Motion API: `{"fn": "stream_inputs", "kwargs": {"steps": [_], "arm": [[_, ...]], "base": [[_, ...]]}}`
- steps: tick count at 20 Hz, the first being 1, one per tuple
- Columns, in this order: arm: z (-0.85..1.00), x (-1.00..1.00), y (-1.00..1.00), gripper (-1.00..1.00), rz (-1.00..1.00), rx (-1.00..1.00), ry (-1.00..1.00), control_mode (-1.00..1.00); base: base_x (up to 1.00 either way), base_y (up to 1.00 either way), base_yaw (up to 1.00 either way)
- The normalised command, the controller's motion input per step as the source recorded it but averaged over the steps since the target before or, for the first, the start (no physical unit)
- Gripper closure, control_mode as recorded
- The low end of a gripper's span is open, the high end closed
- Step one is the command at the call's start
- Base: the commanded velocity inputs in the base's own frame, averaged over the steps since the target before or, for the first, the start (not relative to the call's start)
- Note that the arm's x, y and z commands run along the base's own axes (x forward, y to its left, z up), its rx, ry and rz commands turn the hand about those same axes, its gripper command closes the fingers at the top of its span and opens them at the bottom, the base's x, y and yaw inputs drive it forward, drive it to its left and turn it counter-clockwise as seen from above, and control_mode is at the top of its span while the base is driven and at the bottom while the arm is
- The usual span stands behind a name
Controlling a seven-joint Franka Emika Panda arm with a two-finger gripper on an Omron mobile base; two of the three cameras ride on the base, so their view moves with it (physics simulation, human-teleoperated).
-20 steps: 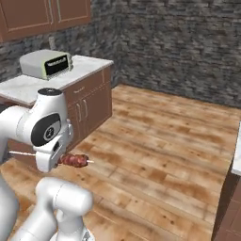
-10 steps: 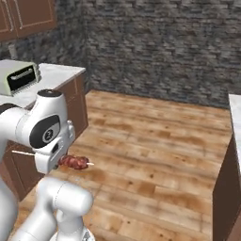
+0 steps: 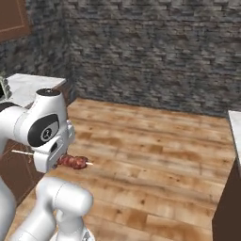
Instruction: Place the cold items (broccoli and lemon) from the fridge in one tupperware on the dining counter. Place the warm items (kebab skewer and hot dog) in the stove area in another tupperware.
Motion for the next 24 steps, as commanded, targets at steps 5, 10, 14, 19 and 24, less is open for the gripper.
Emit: {"fn": "stream_inputs", "kwargs": {"steps": [5,10,14,19,24], "arm": [[0.00,0.00,0.00,1.00,0.00,0.00,0.00,1.00],[0.00,0.00,0.00,1.00,0.00,0.00,0.00,1.00],[0.00,0.00,0.00,1.00,0.00,0.00,0.00,1.00],[0.00,0.00,0.00,1.00,0.00,0.00,0.00,1.00],[0.00,0.00,0.00,1.00,0.00,0.00,0.00,1.00]], "base": [[0.99,-0.54,-0.22],[0.80,-0.53,-0.40],[0.49,-0.22,-0.65],[0.42,0.36,-0.55],[0.58,0.64,-0.63]]}}
